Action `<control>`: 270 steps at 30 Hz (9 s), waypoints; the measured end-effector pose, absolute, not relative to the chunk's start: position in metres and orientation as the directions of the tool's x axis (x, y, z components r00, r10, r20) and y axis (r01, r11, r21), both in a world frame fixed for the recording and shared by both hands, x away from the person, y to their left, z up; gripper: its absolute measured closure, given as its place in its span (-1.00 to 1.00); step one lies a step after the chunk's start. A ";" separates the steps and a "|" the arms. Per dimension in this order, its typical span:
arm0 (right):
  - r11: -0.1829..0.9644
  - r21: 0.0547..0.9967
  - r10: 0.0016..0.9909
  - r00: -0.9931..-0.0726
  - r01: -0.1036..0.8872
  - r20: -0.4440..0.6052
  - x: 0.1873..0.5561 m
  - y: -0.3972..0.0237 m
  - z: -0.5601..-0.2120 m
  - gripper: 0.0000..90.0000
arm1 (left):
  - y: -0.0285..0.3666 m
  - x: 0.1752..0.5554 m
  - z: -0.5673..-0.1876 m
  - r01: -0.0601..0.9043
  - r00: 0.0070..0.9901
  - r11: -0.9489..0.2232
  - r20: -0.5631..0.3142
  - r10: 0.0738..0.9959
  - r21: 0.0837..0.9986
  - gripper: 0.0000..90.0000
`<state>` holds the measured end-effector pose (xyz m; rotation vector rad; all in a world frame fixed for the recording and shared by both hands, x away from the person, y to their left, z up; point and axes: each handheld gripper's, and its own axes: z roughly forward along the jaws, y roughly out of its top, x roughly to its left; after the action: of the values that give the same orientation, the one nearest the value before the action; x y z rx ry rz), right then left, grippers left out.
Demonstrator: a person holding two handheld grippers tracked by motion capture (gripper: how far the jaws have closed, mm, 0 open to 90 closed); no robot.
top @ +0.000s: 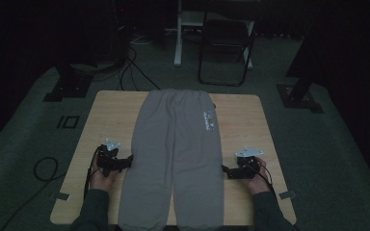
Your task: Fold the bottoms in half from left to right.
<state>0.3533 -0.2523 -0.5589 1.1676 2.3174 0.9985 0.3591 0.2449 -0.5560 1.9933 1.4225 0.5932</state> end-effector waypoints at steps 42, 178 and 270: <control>0.408 0.726 0.807 -0.591 0.553 -0.003 0.353 -0.252 -0.559 -0.69 | 0.224 0.372 -0.544 0.658 0.391 -0.227 -0.068 0.918 0.718 0.02; 0.345 0.722 0.867 -0.498 0.600 0.000 0.432 -0.173 -0.519 0.42 | 0.064 0.425 -0.544 0.675 0.561 -0.283 -0.225 0.797 0.682 0.99; 0.472 0.719 0.753 -0.657 0.510 -0.028 0.409 -0.131 -0.532 0.31 | 0.097 0.415 -0.540 0.717 0.494 -0.227 -0.251 0.832 0.658 1.00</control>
<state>0.4095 -0.1305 -0.5320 1.0664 2.3824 0.9930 0.4150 0.0970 -0.5397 1.9970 1.2729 0.1968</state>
